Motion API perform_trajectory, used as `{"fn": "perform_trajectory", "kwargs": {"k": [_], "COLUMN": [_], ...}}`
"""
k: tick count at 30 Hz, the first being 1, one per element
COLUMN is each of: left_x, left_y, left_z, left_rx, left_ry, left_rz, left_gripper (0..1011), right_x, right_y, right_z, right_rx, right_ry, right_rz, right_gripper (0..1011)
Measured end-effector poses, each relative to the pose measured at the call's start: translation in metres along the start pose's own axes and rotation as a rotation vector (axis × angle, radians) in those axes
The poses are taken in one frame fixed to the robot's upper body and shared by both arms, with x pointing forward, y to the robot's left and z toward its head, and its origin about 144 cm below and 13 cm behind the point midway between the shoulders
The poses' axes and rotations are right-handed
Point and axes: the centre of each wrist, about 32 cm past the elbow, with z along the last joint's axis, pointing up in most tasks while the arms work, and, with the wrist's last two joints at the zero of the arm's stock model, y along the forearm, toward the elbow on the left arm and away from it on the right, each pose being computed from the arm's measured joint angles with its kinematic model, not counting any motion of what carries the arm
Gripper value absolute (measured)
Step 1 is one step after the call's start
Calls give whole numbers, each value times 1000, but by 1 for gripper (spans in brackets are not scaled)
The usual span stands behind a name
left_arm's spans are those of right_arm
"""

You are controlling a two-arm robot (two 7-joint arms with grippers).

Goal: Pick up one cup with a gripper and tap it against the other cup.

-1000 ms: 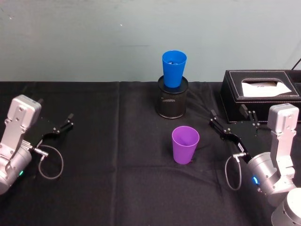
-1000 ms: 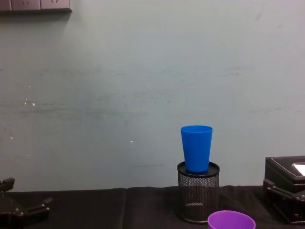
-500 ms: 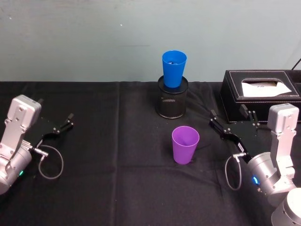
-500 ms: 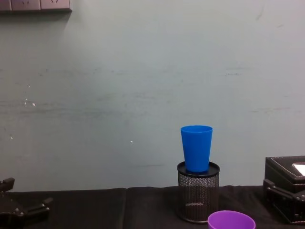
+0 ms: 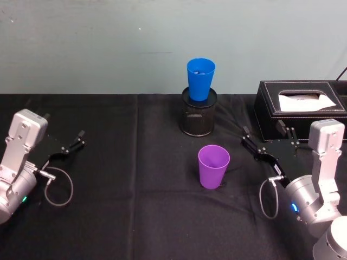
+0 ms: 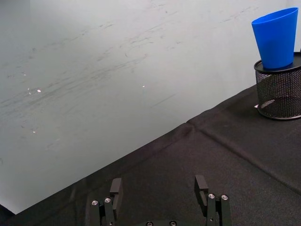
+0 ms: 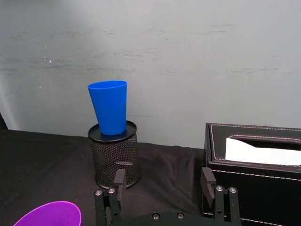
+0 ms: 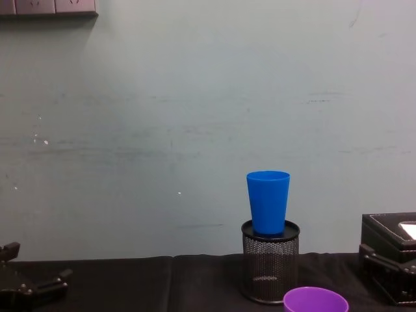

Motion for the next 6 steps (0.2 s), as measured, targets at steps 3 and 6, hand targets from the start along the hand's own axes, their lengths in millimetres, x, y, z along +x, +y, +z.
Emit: {"fn": "perform_trajectory", "kwargs": {"k": [3, 6], "left_x": [0, 0], "left_y": [0, 0], "left_z": [0, 0], "left_rx": [0, 0], "left_ry": [0, 0], "left_rz": [0, 0], "left_gripper": [1000, 1000], "right_x": [0, 0], "right_y": [0, 0], "right_z": [0, 0], "right_rx": [0, 0], "right_ry": [0, 0], "right_rz": [0, 0], "right_gripper": [1003, 1003]}}
